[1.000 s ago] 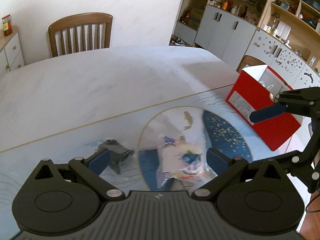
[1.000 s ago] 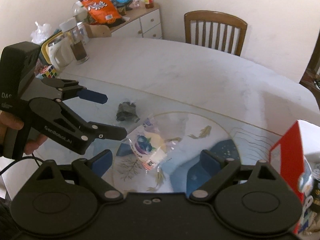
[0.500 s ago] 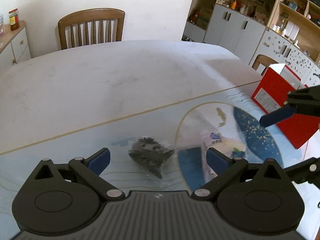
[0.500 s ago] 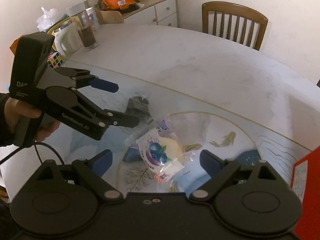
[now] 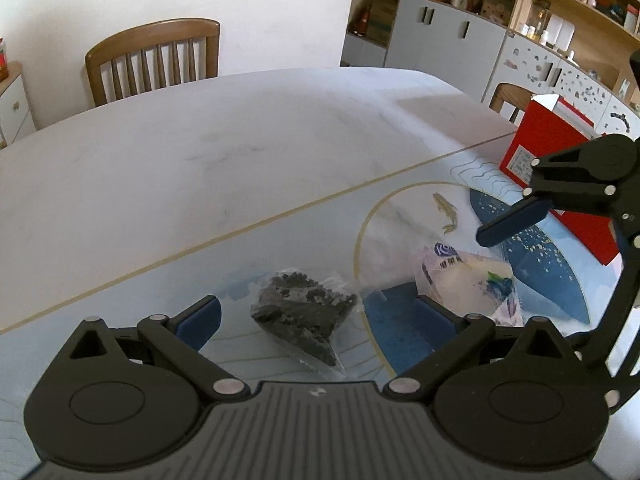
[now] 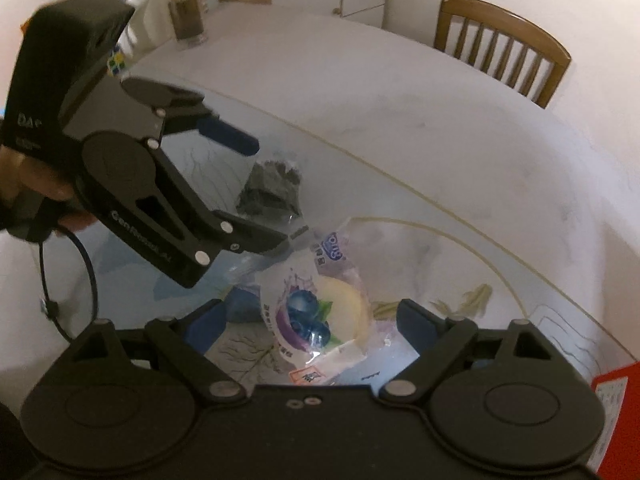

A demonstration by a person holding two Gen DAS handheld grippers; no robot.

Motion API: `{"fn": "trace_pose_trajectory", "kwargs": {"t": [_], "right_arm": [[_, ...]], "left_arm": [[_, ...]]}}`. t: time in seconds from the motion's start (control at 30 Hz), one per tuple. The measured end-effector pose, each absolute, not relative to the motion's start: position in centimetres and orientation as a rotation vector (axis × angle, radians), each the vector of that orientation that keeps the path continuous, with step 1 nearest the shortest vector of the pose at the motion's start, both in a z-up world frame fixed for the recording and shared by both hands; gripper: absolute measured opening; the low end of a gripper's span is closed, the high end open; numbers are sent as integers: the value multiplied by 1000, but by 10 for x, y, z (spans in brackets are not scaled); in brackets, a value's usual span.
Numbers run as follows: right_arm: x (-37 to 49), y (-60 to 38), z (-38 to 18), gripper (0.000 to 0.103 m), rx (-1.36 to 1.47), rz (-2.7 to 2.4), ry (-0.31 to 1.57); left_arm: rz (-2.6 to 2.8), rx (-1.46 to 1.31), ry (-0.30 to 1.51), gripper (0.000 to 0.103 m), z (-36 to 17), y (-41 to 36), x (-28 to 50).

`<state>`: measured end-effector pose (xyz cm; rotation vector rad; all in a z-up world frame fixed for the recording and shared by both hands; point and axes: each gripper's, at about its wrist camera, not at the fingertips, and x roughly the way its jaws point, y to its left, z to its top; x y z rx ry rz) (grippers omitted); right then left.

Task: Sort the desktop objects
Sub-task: 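Move the left tool to the bag of dark leaves while the right tool reaches the blueberry bread bag, then close the left tool on the dark-leaf bag while the right tool grasps the blueberry bread bag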

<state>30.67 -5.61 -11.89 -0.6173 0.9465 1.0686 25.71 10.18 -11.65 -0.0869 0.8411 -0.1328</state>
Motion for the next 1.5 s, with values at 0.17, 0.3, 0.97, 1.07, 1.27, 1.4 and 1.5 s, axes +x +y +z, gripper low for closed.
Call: {"fn": "trace_pose_trajectory", "kwargs": {"t": [0.17,0.3,0.97,1.07,1.27,1.4,1.5], "right_arm": [[309,-47,-127,84,-655,1076,944],[313,-44,-133,82,-669,1071,954],[322,-38,-137,60,-650,1055,1012],[322,-37,-135,57,-657,1045,1014],[324,-42,-129,55,-639,1018,1023],[324,-47,-123,55,-628,1008,1024],[321,-49,-118,55,-620,1003,1019]], "left_arm": [[-127,-71,841,99,-121,103,259],[-129,-69,835,95,-122,105,259],[-134,-42,813,49,-118,102,261],[-138,-44,817,47,-118,101,260],[-153,-56,814,45,-113,97,258],[-167,-57,803,45,-106,91,256],[-176,-53,797,45,-102,85,254]]}}
